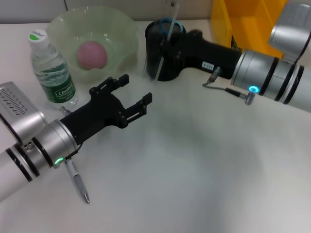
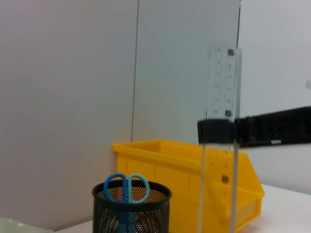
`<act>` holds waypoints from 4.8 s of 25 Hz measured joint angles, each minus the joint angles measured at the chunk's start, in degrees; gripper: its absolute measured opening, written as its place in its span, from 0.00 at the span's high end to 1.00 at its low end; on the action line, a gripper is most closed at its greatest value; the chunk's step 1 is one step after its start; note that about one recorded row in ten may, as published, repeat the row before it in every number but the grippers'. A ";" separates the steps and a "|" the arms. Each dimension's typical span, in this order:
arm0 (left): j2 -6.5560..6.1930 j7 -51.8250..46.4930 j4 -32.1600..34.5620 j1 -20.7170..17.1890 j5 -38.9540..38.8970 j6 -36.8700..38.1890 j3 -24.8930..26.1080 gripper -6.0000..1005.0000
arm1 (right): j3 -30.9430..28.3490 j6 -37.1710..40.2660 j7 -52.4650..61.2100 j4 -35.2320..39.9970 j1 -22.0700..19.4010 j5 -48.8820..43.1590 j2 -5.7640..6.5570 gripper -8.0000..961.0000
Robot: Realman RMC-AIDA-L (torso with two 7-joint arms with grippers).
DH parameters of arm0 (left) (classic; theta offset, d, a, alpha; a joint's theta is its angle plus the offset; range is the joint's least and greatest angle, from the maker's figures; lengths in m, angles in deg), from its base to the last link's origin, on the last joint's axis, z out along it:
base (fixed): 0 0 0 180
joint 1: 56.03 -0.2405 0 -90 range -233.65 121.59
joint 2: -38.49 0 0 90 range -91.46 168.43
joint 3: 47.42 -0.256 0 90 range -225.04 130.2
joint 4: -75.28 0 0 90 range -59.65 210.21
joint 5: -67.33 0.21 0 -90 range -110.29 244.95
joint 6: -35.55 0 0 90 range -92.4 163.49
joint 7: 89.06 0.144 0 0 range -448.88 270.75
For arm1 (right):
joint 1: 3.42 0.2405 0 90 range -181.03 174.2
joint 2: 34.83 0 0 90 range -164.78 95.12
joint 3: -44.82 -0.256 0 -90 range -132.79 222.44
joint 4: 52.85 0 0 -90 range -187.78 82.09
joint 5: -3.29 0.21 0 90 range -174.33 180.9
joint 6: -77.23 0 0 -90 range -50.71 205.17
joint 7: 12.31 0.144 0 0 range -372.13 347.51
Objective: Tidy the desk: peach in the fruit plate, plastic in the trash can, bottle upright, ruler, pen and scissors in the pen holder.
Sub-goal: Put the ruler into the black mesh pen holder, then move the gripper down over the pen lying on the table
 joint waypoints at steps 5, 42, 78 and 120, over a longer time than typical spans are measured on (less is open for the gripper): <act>-0.03 -0.82 0.18 -0.67 -0.37 0.20 0.17 0.23 | 0.00 0.71 -17.42 -0.75 -0.28 5.30 0.00 0.98; -0.05 -8.39 2.41 -3.44 -0.45 4.61 0.30 0.22 | -9.33 -20.51 -29.64 -8.13 10.69 6.94 0.00 0.92; -0.61 -14.67 10.93 -7.09 0.61 7.06 -2.33 0.22 | 0.83 13.43 10.57 11.77 -9.64 6.54 0.68 0.26; -2.06 -36.90 81.75 -0.48 57.77 31.34 -20.06 0.25 | 3.44 13.47 19.27 23.85 -18.48 -19.23 0.66 0.15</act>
